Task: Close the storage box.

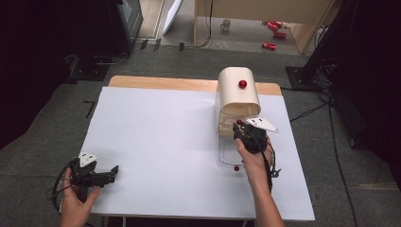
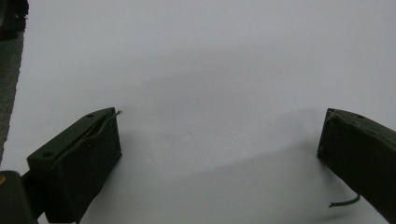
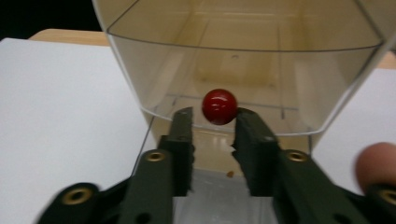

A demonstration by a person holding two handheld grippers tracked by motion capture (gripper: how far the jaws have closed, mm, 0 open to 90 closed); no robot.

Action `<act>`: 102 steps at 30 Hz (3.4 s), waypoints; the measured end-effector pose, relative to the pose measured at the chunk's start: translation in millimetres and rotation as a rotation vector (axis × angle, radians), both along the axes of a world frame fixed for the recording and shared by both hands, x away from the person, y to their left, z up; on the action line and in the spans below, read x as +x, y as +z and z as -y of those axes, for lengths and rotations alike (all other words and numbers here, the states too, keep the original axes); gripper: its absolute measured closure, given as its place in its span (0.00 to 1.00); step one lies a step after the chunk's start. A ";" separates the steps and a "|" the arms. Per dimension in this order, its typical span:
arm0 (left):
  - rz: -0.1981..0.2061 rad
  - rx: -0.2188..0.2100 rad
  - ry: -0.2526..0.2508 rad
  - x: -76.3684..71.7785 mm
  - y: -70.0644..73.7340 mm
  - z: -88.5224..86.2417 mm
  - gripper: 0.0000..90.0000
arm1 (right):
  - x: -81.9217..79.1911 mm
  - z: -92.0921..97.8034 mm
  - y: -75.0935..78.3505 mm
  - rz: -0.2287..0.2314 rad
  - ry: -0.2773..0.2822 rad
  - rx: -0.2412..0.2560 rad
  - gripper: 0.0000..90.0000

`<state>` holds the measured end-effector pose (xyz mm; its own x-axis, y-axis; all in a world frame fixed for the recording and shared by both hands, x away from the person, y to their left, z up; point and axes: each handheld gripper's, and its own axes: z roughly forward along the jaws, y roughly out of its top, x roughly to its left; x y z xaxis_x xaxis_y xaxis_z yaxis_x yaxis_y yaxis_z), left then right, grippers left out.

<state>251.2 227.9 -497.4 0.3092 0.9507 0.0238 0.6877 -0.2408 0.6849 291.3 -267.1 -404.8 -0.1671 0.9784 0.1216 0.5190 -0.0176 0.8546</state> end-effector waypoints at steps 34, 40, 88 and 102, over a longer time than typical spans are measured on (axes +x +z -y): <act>0.000 -0.001 0.000 0.1 0.0 0.0 0.00 | -95.8 53.5 -42.4 -0.048 -0.012 -0.051 0.00; 0.000 -0.001 0.000 0.0 0.0 0.1 0.00 | -111.3 62.4 -57.3 -0.067 -0.008 -0.036 0.00; -0.001 -0.002 0.001 0.2 -0.1 0.1 0.00 | -105.2 9.5 -90.3 -0.130 0.070 0.026 0.81; -0.001 -0.001 0.001 0.2 0.0 0.0 0.00 | -104.4 8.7 -86.4 -0.108 0.040 0.019 0.84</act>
<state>251.4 227.9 -497.4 0.3087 0.9509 0.0224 0.6882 -0.2395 0.6848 186.8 -275.8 -491.2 -0.1910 0.9685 0.1597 0.6085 -0.0109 0.7935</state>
